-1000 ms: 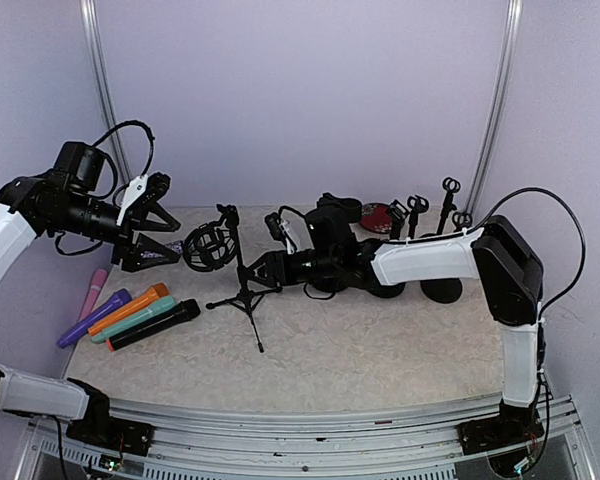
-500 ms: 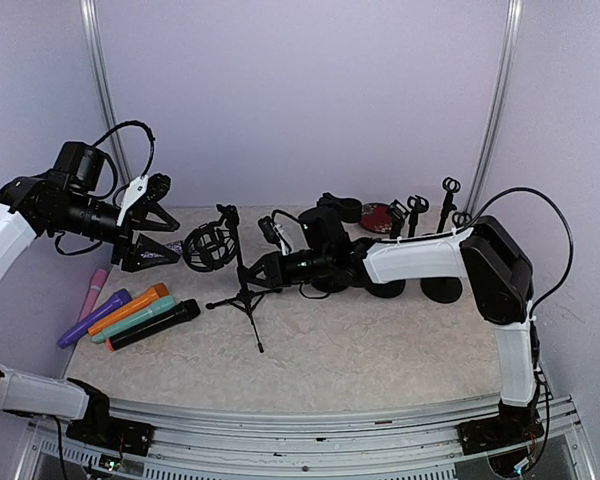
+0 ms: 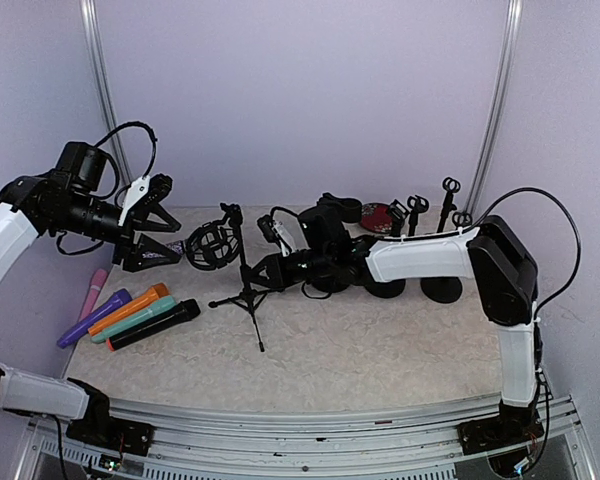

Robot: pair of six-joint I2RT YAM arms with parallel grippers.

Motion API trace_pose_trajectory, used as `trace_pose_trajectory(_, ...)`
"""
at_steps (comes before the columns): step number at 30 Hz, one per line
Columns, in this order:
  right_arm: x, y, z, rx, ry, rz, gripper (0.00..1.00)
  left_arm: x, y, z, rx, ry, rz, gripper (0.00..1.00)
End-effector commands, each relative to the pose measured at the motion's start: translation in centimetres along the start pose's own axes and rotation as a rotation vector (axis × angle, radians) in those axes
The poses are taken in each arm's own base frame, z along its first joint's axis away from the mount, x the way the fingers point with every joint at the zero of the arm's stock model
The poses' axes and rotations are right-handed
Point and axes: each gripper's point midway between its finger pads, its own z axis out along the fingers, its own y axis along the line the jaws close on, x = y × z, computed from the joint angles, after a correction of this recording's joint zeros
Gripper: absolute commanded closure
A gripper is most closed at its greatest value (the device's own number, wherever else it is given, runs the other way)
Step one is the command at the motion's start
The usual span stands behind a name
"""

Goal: Remove the microphone from the stand

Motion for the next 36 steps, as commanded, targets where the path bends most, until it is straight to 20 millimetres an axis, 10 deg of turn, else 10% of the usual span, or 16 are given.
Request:
trace_pose_trajectory(1,2.1,-3.4,-0.9,0.251,0.075,-0.127,1.0,-0.4,-0.1,0.2,0.012,-0.004,0.006,0.28)
trace_pose_trajectory(12,2.2,-4.2,-1.5,0.515,0.063,-0.373,1.0,-0.1,0.0,0.5,0.006,0.009,0.004,0.29)
trace_pose_trajectory(17,-1.3,-0.6,-2.5,0.364,-0.067,-0.288,0.49,-0.1,-0.1,0.4,0.0,0.013,0.009,0.29)
trace_pose_trajectory(20,-3.4,1.5,-3.7,0.201,-0.139,-0.193,0.38,-0.2,0.0,0.2,-0.007,0.014,0.013,0.29)
trace_pose_trajectory(36,-1.4,0.9,-1.5,-0.141,-0.009,0.191,0.5,0.2,-0.4,-0.4,-0.021,0.031,0.03,0.29)
